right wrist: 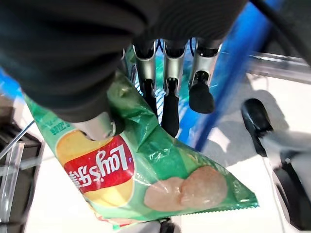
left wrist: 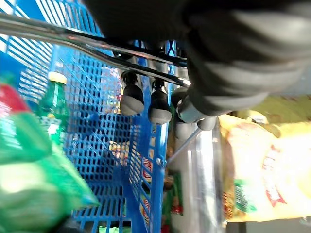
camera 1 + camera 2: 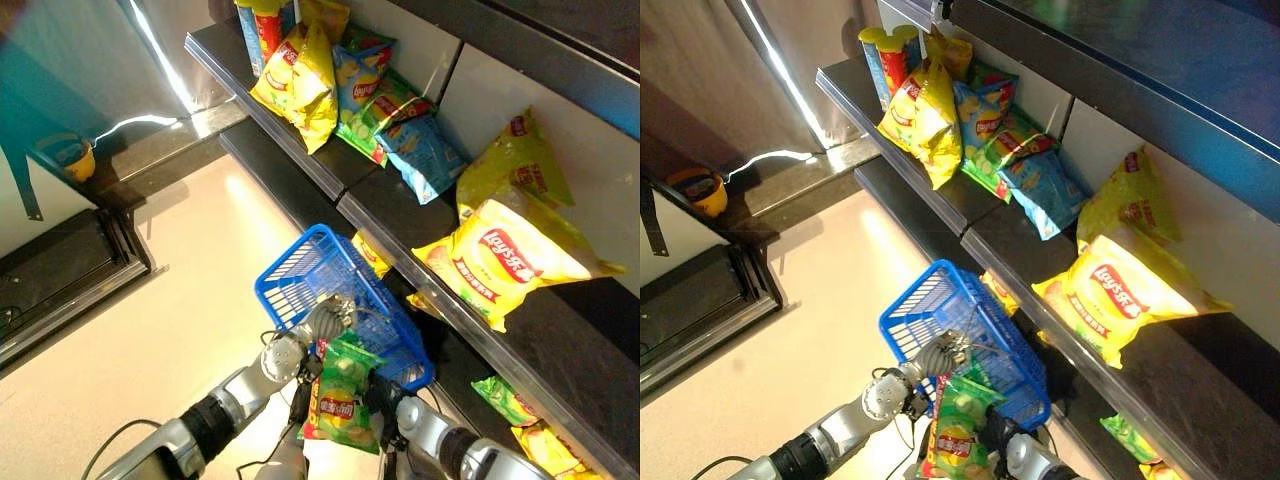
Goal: Pick up the snacks into the basket
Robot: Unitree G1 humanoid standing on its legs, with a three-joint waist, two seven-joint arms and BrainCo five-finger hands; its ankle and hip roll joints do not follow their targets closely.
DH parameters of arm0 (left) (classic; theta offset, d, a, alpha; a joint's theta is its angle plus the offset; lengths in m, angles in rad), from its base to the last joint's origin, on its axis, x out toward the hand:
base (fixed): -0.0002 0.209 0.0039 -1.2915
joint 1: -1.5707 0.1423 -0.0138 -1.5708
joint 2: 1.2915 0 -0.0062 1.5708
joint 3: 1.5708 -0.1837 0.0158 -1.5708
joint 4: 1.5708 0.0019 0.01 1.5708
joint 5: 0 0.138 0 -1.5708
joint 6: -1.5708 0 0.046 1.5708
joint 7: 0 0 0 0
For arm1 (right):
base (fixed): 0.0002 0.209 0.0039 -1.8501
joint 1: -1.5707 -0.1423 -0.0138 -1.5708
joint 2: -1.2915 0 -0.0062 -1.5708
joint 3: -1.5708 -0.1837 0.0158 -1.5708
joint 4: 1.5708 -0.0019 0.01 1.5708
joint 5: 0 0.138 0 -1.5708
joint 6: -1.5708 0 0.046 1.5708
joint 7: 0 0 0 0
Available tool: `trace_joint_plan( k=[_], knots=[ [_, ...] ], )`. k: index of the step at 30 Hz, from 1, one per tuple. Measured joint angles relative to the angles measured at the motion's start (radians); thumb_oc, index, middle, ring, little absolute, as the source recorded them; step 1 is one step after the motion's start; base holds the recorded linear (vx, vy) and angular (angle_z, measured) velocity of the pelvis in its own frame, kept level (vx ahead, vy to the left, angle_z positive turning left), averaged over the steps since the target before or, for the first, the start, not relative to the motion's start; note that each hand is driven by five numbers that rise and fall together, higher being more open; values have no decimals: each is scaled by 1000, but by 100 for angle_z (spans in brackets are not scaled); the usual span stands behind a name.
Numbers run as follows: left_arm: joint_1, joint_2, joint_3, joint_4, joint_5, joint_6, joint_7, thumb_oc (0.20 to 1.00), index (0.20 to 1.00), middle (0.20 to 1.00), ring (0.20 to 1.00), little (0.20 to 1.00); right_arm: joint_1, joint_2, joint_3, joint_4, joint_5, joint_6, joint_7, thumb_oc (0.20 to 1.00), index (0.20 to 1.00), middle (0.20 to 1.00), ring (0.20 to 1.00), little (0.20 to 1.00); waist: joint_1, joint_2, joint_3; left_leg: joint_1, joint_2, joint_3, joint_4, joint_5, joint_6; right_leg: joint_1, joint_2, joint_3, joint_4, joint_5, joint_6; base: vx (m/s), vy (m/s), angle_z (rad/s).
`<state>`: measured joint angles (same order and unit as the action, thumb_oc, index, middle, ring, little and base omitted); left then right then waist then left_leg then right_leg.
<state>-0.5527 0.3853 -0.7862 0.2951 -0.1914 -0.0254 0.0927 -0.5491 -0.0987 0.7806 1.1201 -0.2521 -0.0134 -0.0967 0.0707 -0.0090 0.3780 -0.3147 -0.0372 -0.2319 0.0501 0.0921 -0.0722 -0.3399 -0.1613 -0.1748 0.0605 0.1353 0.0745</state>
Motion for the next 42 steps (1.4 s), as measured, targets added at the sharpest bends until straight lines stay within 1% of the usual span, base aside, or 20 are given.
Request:
trace_joint_plan(
  k=[3, 6, 8, 10, 13, 14, 15, 16, 17, 19, 21, 23, 26, 27, 32, 42],
  knots=[
    [-18, -15, -7, -10, -31, 0, -2, 200, 200, 200, 200, 200, -28, 1, 35, 0, -75, 2, -1, 200, 200, 200, 200, 200, 1, 11, 6, -11, 0, -3, 0, 3, -1, -11, 0, -2, 4, -1, 0, 0, 0, 0],
    [-18, -16, -27, -31, -62, 0, -10, 200, 200, 200, 200, 200, -46, 0, 51, 0, -114, 14, -2, 200, 200, 200, 200, 200, 1, 17, 10, -13, 1, -3, -1, 5, 1, -13, 1, -3, 4, -2, -1, 0, 0, 0],
    [-18, -15, -30, -32, -77, 0, -13, 200, 200, 200, 200, 200, -49, 0, 44, 0, -116, 18, -6, 200, 200, 200, 200, 200, 1, 20, 11, -13, 1, -3, -1, 6, 1, -13, 1, -3, 5, -2, -1, 0, 0, 0],
    [-18, -13, -30, -33, -81, 0, -13, 200, 200, 200, 200, 200, -48, 3, 9, 3, -93, 19, -12, 200, 200, 200, 200, 200, 2, 27, 15, -13, 0, -2, -1, 7, 1, -13, 1, -3, 5, -2, -1, 0, 0, 0],
    [-18, -7, -32, -33, -80, 0, -13, 200, 200, 200, 200, 200, -51, 3, -86, -14, 28, 17, -29, 200, 200, 200, 200, 200, 0, 36, 20, -13, -1, 0, -1, 7, 2, -14, 1, -3, 6, -3, -1, 0, 0, 0],
    [-17, -4, -37, -33, -80, 1, -12, 200, 200, 200, 200, 200, -50, 14, -110, 10, 85, 12, -47, 200, 200, 200, 200, 200, 2, 39, 22, -13, -1, 1, -1, 7, 2, -15, 0, -3, 7, -5, 0, 0, 0, 0],
    [-17, -3, -42, -33, -83, 1, -11, 200, 200, 200, 200, 200, -76, 31, -160, 55, 122, 10, -55, 200, 200, 200, 200, 200, 6, 41, 23, -12, -1, 0, -1, 7, 2, -14, -1, -3, 7, -5, -1, 0, 0, 0],
    [-18, -1, -57, -36, -101, 1, -10, 200, 200, 200, 200, 200, -91, 42, -178, 82, 190, 21, -68, 200, 200, 200, 200, 200, 9, 46, 26, -13, -1, -1, -1, 8, 2, -14, 2, -4, 8, -5, -1, 0, 0, 0],
    [-17, 13, -59, -37, -105, 1, -10, 200, 200, 200, 200, 200, -94, 30, -187, 74, 225, 20, -70, 200, 200, 200, 200, 200, 13, 48, 27, -13, -1, 0, -1, 8, 2, -14, 1, -4, 8, -5, -1, 0, 0, 0],
    [-17, 32, -58, -43, -106, 2, -8, 200, 200, 200, 200, 200, -102, 10, -234, 32, 345, 8, -91, 200, 200, 200, 200, 200, 18, 52, 30, -17, -2, 1, 0, 8, 3, -19, 1, -4, 10, -6, 0, 0, 0, 0],
    [-17, 34, -58, -43, -106, 2, -3, 200, 200, 200, 200, 200, -109, -3, -260, 27, 411, -3, -109, 200, 200, 200, 200, 200, 28, 52, 30, -19, -2, 0, -1, 9, 3, -23, 0, -4, 16, -10, 0, 0, 0, 0],
    [-17, 33, -59, -43, -106, 2, -3, 200, 200, 200, 200, 200, -117, -5, -264, 27, 443, -4, -113, 200, 200, 200, 200, 200, 30, 52, 30, -21, -3, -2, 0, 9, 3, -25, 0, -4, 21, -12, 0, -4, -7, 3],
    [-17, 30, -59, -43, -106, 2, -1, 200, 200, 200, 200, 200, -122, 5, -304, 32, 496, -19, -130, 200, 200, 200, 200, 200, 28, 51, 31, -32, -3, -14, 3, 11, 1, -32, 0, -4, 28, -16, 1, -6, -14, 10],
    [-17, 30, -59, -43, -106, 3, 1, 200, 200, 200, 200, 200, -123, 6, -311, 40, 521, -24, -132, 1000, 1000, 1000, 1000, 1000, 29, 50, 32, -32, -3, -19, 3, 11, 0, -31, 1, -4, 34, -19, -2, -2, -2, 12],
    [-17, 29, -59, -43, -117, 3, 2, 200, 200, 200, 200, 200, -124, 11, -334, 46, 599, -31, -129, 1000, 1000, 1000, 1000, 1000, 31, 45, 35, -31, -3, -21, 6, 12, 0, -31, 0, -4, 46, -30, 2, -1, -4, 3],
    [-16, 29, -60, -43, -119, 3, -9, 200, 200, 200, 200, 200, -124, 10, -332, 81, 599, -28, -122, 1000, 1000, 1000, 1000, 1000, 28, 42, 36, -29, -3, -20, 11, 13, -2, -31, 1, -4, 53, -30, 2, 0, 0, 0]
  ],
)
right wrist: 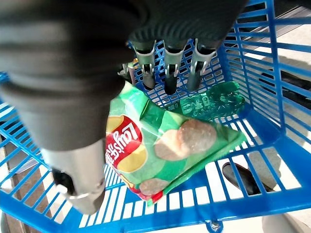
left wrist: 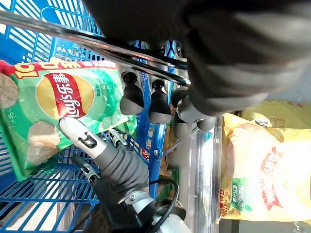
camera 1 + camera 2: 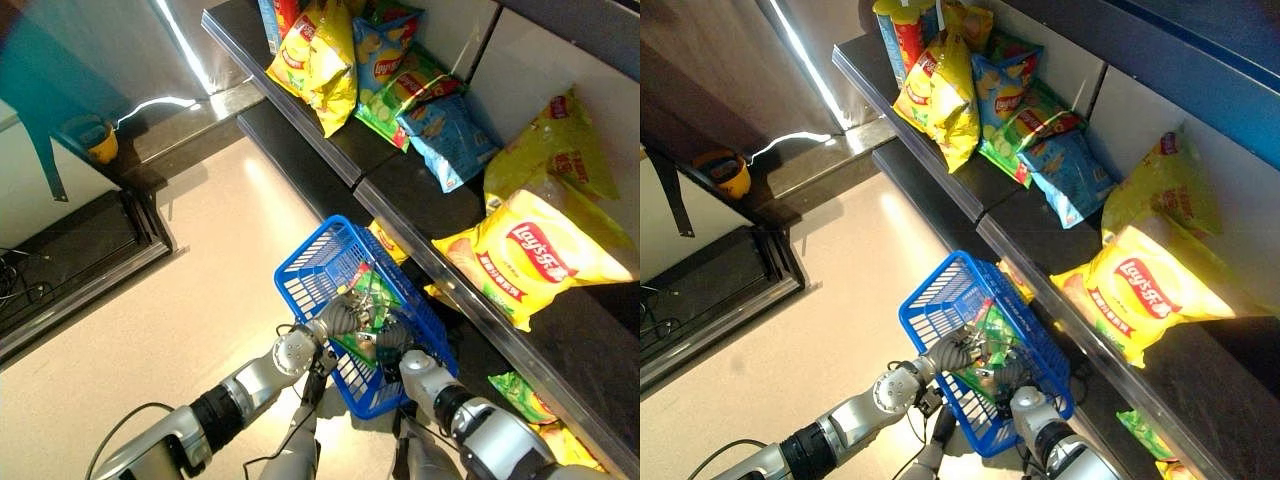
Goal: Pick up the snacks into the basket
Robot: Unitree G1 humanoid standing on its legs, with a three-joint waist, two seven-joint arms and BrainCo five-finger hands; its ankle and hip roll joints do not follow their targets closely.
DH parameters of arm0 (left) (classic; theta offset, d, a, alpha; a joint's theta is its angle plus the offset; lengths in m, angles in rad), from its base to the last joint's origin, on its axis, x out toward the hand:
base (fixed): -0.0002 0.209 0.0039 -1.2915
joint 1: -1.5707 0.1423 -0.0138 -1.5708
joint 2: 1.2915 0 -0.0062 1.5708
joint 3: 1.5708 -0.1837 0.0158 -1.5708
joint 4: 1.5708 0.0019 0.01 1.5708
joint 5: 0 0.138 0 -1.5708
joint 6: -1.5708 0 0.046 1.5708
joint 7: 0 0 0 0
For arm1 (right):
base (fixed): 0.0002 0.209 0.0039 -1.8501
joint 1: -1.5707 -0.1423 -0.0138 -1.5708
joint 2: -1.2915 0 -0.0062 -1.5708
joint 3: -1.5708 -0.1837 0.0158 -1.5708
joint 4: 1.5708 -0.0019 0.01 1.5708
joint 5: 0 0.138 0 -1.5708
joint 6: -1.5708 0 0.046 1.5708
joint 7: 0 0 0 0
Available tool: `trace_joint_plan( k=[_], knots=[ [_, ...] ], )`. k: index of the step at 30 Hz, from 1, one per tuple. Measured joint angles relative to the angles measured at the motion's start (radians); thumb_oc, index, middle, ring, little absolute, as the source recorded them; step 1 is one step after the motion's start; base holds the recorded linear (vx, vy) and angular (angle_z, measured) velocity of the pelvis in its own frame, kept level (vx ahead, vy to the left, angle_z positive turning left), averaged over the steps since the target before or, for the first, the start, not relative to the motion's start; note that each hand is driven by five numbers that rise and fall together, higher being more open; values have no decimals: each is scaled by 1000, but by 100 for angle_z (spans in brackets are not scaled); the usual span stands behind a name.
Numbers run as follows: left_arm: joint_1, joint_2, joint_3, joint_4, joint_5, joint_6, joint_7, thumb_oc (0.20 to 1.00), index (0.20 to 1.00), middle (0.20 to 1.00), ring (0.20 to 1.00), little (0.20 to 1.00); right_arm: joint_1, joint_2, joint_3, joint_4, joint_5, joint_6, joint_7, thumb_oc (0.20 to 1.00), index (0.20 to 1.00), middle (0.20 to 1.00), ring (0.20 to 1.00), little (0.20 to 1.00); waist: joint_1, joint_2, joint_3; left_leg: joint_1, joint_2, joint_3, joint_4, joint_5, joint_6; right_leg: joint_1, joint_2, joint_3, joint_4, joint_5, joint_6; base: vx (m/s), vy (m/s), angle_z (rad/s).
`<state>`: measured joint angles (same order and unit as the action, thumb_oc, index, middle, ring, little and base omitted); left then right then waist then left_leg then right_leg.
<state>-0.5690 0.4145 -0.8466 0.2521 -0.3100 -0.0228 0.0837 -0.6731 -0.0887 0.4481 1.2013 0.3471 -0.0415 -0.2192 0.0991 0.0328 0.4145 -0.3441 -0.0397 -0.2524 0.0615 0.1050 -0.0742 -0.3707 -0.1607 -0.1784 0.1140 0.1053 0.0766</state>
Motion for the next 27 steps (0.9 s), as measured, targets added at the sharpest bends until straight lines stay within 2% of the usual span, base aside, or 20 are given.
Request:
trace_joint_plan(
  k=[10, 13, 14, 18, 20, 21, 22, 23, 26, 27],
  knots=[
    [1, 12, 0, 0, 0, 4, -16, 200, 200, 200, 200, 200, 35, 0, 6, 2, -23, 6, 19, 1000, 1000, 1000, 1000, 1000, -2, -4, 0, 5, 0, 2, 6, 0, 0, 1, 0, 3, 12, 0, 0, 0, 0, 0],
    [9, 34, 3, 0, 2, 12, -26, 200, 200, 200, 200, 200, 65, -7, 94, -8, -130, 18, 44, 1000, 1000, 1000, 1000, 1000, -6, -18, 4, 22, 1, 2, 5, -1, -1, 16, 0, 4, 14, -4, 2, 11, -15, 0],
    [27, 39, 16, 0, 2, 12, -33, 200, 200, 200, 200, 200, 91, -30, 189, -54, -208, 21, 61, 1000, 1000, 1000, 1000, 1000, -6, -29, 2, 28, 1, 3, 4, -1, -2, 21, 0, 4, 14, -5, 1, 0, 0, 0],
    [113, 90, 84, 3, 18, 9, -62, 200, 200, 200, 200, 200, 169, -105, 248, -192, -399, 12, 136, 1000, 1000, 1000, 1000, 1000, -7, -60, -12, 50, 3, 1, 0, -4, -4, 42, -1, 4, 12, -6, 1, 63, -17, 1],
    [178, 101, 144, 28, 30, 6, -79, 200, 200, 200, 200, 200, 225, -157, 249, -274, -440, -4, 176, 1000, 1000, 1000, 1000, 1000, -11, -72, -22, 80, 3, 2, -12, -6, -6, 70, -4, 3, 8, -9, 2, 96, 5, 1],
    [213, 123, 163, 59, 69, -10, -93, 200, 200, 200, 200, 200, 271, -178, 240, -311, -458, -28, 208, 1000, 1000, 1000, 1000, 1000, -31, -84, -36, 95, 4, 3, -16, -9, -4, 87, -4, 4, 5, -14, 2, 85, 10, 5],
    [231, 121, 170, 80, 86, -9, -95, 200, 200, 200, 200, 200, 288, -177, 227, -331, -464, -28, 214, 1000, 1000, 1000, 1000, 1000, -28, -86, -48, 101, 5, 3, -18, -13, 1, 95, -4, 4, -1, -15, 3, 59, 7, 0],
    [257, 129, 170, 122, 111, -11, -98, 200, 200, 200, 200, 200, 319, -179, 221, -339, -466, -31, 227, 1000, 1000, 1000, 1000, 1000, -44, -105, -81, 106, 7, 7, -21, -15, 2, 97, -3, 8, -5, -15, 3, 83, 3, -1],
    [312, 97, 206, 213, 144, -12, -101, 200, 200, 200, 200, 200, 384, -196, 194, -376, -466, -33, 254, 1000, 1000, 1000, 1000, 1000, -58, -127, -114, 140, 10, 14, -35, -16, 4, 129, -1, 12, -19, -14, 4, 90, -6, -9],
    [349, 79, 242, 261, 176, -14, -101, 200, 200, 200, 200, 200, 406, -205, 151, -381, -466, -39, 260, 1000, 1000, 1000, 1000, 1000, -54, -130, -127, 165, 14, 27, -46, -16, 6, 151, 1, 18, -33, -11, 5, 48, -13, -19]
  ],
)
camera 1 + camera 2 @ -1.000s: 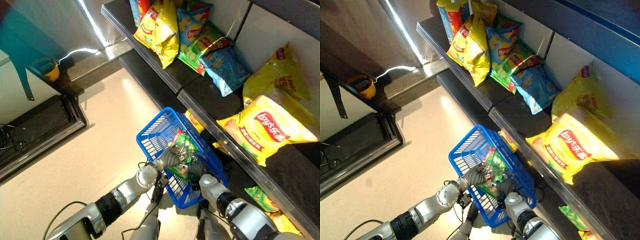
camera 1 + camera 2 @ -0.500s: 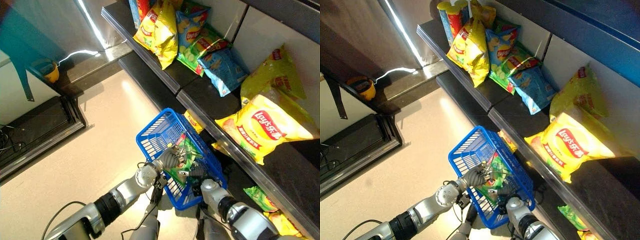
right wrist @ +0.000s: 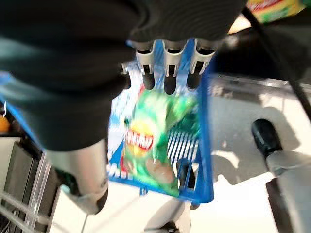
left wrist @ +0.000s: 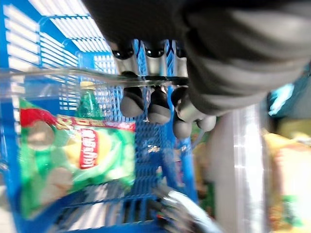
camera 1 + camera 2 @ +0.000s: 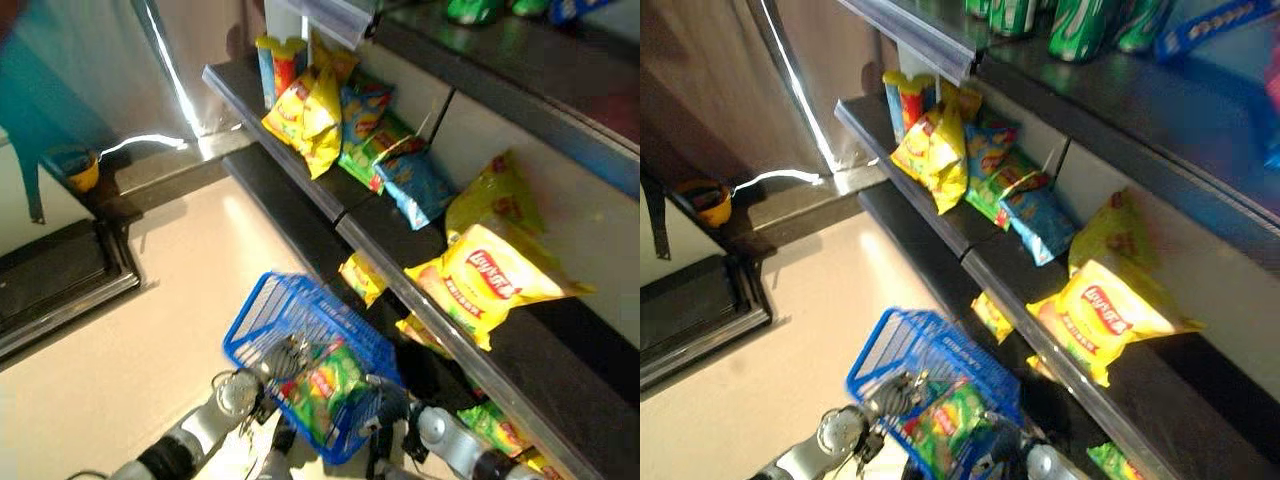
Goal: Pick up the snacks into the basket
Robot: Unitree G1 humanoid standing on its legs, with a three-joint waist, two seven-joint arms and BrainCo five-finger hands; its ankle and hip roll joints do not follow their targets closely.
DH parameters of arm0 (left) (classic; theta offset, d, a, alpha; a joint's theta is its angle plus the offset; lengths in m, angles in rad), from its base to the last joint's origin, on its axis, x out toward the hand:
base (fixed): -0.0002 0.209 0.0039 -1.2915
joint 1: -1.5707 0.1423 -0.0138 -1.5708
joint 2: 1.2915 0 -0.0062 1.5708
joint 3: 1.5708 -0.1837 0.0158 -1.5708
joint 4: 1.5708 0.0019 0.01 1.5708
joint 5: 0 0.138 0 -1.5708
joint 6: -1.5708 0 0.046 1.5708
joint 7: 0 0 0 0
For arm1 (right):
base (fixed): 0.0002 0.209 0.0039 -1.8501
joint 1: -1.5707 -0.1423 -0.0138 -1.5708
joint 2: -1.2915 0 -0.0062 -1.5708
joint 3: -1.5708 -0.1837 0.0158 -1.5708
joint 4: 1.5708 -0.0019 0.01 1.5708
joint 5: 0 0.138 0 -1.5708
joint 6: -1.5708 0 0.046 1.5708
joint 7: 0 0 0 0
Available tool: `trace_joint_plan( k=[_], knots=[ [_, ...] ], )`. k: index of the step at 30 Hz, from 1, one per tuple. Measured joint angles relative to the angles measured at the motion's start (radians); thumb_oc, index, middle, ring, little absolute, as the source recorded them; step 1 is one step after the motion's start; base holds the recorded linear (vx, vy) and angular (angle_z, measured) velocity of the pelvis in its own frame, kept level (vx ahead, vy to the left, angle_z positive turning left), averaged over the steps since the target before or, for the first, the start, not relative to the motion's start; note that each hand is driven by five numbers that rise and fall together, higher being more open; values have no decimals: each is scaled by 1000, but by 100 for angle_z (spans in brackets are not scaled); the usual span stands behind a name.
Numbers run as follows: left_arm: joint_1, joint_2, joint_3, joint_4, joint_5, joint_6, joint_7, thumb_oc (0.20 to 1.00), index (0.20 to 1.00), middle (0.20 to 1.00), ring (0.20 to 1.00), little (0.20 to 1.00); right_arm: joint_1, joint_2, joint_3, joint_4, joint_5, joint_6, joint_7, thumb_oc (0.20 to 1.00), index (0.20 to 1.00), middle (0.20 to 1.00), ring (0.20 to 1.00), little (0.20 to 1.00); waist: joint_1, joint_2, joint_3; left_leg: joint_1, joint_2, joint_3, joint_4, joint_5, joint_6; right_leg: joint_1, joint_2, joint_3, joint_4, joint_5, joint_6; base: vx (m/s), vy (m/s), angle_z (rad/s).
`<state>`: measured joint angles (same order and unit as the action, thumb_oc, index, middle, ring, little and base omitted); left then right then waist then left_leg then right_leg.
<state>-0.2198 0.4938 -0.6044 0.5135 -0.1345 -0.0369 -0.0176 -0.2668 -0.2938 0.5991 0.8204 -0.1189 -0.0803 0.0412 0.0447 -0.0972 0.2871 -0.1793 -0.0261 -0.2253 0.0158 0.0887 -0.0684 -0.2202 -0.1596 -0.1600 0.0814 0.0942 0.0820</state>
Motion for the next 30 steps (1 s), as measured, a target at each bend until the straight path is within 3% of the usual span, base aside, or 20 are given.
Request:
trace_joint_plan(
  k=[3, 5, 7, 14, 19, 23, 30],
  knots=[
    [74, -14, 51, 69, 14, 0, 3, 200, 200, 200, 200, 200, 67, -29, -60, 14, 3, -2, 1, 1000, 1000, 1000, 1000, 1000, -5, 3, -45, 34, 6, 15, -19, -3, 4, 28, 5, 13, -27, 6, 3, 79, -19, -17],
    [125, -51, 146, 148, 18, -5, 7, 200, 200, 200, 200, 200, 136, -43, -136, 41, 14, 0, 10, 1000, 1000, 1000, 1000, 1000, -8, 7, -71, 92, 17, 33, -53, -1, 6, 86, 15, 21, -74, 20, 4, 111, -20, -21],
    [175, -51, 185, 205, 29, -6, 11, 200, 200, 200, 200, 200, 185, -43, -179, 71, 30, -2, 15, 1000, 1000, 1000, 1000, 1000, -28, 13, -128, 123, 26, 40, -80, -2, 6, 118, 25, 25, -108, 26, 3, 89, -27, -16],
    [228, -102, 228, 344, 44, -21, 18, 200, 200, 200, 200, 200, 265, -45, -253, 199, 78, -2, 15, 1000, 1000, 1000, 1000, 1000, -50, 46, -217, 191, 52, 80, -103, -12, -6, 187, 53, 47, -173, 43, -3, 50, -24, -14],
    [231, -133, 291, 465, 62, -48, 21, 200, 200, 200, 200, 200, 266, -26, -387, 339, 124, -6, -11, 1000, 1000, 1000, 1000, 1000, -56, 59, -250, 211, 76, 109, -109, -23, -11, 195, 75, 62, -174, 47, -15, 17, -15, -17],
    [215, -165, 327, 611, 84, -59, 36, 200, 200, 200, 200, 200, 282, -34, -433, 476, 130, 23, -60, 1000, 1000, 1000, 1000, 1000, -61, 69, -293, 211, 93, 111, -110, -30, -20, 197, 90, 63, -176, 41, -25, -2, -4, -7],
    [217, -196, 381, 689, 83, -56, 38, 200, 200, 200, 200, 200, 297, -36, -448, 509, 130, 45, -83, 1000, 1000, 1000, 1000, 1000, -59, 89, -319, 202, 108, 112, -110, -30, -21, 188, 104, 59, -178, 41, -26, 0, -1, -1]
  ],
)
